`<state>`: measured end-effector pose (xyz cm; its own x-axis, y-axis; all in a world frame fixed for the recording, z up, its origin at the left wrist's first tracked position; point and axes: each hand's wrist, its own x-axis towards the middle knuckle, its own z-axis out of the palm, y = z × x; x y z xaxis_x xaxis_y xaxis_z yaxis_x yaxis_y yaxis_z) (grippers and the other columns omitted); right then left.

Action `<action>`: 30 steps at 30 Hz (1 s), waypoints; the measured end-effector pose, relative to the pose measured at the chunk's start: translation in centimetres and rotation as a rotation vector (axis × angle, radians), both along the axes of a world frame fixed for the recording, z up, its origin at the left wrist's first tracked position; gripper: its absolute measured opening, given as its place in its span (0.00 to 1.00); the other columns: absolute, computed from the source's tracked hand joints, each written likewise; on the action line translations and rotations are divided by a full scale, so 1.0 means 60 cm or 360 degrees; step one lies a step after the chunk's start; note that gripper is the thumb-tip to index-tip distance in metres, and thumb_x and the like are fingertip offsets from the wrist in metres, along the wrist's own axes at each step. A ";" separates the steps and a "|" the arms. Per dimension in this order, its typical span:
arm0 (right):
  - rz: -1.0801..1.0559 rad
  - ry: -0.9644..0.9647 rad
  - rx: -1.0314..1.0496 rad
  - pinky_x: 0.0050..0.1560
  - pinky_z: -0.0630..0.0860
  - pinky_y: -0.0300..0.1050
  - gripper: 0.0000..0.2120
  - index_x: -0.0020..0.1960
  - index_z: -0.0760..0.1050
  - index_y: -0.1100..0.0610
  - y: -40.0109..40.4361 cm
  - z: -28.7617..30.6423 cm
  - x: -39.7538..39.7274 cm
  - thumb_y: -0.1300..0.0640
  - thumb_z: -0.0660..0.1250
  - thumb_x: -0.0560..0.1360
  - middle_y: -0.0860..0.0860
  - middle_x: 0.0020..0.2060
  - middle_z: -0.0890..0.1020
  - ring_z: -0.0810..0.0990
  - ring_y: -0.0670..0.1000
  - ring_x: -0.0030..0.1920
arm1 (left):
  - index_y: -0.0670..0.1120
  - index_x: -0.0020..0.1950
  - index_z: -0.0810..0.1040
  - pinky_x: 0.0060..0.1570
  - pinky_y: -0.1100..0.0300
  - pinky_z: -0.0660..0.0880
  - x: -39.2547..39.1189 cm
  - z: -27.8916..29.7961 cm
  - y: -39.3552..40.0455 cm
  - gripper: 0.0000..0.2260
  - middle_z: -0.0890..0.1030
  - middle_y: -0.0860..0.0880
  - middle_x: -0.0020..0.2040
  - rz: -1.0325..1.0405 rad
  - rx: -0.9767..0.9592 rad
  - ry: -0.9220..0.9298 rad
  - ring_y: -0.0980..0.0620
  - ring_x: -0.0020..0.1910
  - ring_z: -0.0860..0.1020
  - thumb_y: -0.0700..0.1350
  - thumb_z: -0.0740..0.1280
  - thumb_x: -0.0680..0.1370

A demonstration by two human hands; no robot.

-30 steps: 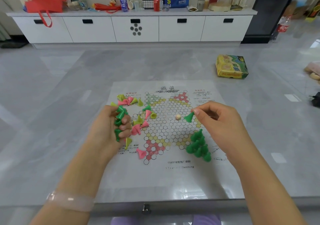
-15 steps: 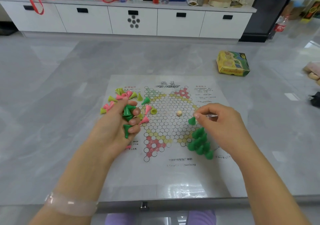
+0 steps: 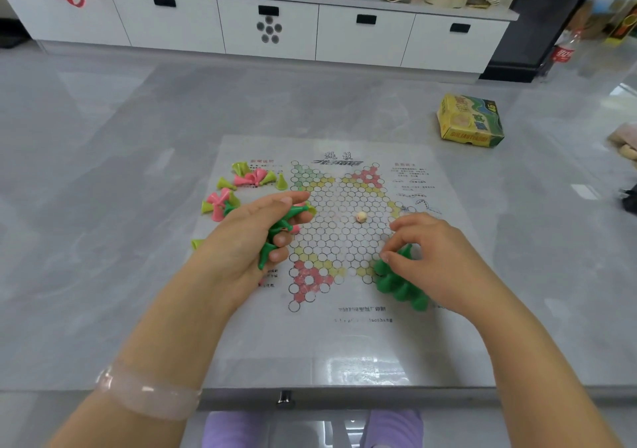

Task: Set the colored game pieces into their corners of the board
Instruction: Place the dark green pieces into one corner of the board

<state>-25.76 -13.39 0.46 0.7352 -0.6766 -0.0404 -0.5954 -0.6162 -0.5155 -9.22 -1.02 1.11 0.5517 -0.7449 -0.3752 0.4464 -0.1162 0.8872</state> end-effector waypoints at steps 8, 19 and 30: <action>-0.0005 0.0029 -0.0026 0.53 0.59 0.35 0.03 0.44 0.80 0.52 0.000 -0.002 -0.001 0.55 0.67 0.73 0.44 0.55 0.73 0.67 0.47 0.61 | 0.44 0.49 0.80 0.19 0.69 0.62 -0.002 0.003 0.000 0.10 0.83 0.51 0.35 0.0016 0.0027 0.0001 0.58 0.24 0.64 0.40 0.58 0.79; 0.0002 -0.0038 -0.0008 0.45 0.59 0.32 0.04 0.44 0.80 0.54 0.001 -0.002 -0.003 0.56 0.67 0.73 0.42 0.50 0.72 0.68 0.42 0.52 | 0.43 0.49 0.78 0.19 0.68 0.61 -0.002 0.004 -0.001 0.10 0.81 0.49 0.36 0.0046 0.0037 0.0036 0.57 0.24 0.64 0.40 0.57 0.79; 0.0027 0.0016 -0.0016 0.47 0.59 0.33 0.04 0.45 0.80 0.53 0.001 0.000 -0.005 0.55 0.66 0.73 0.42 0.48 0.72 0.68 0.43 0.52 | 0.43 0.48 0.78 0.19 0.68 0.61 -0.002 0.007 0.003 0.09 0.82 0.49 0.34 0.0045 0.0027 0.0028 0.58 0.22 0.64 0.39 0.58 0.79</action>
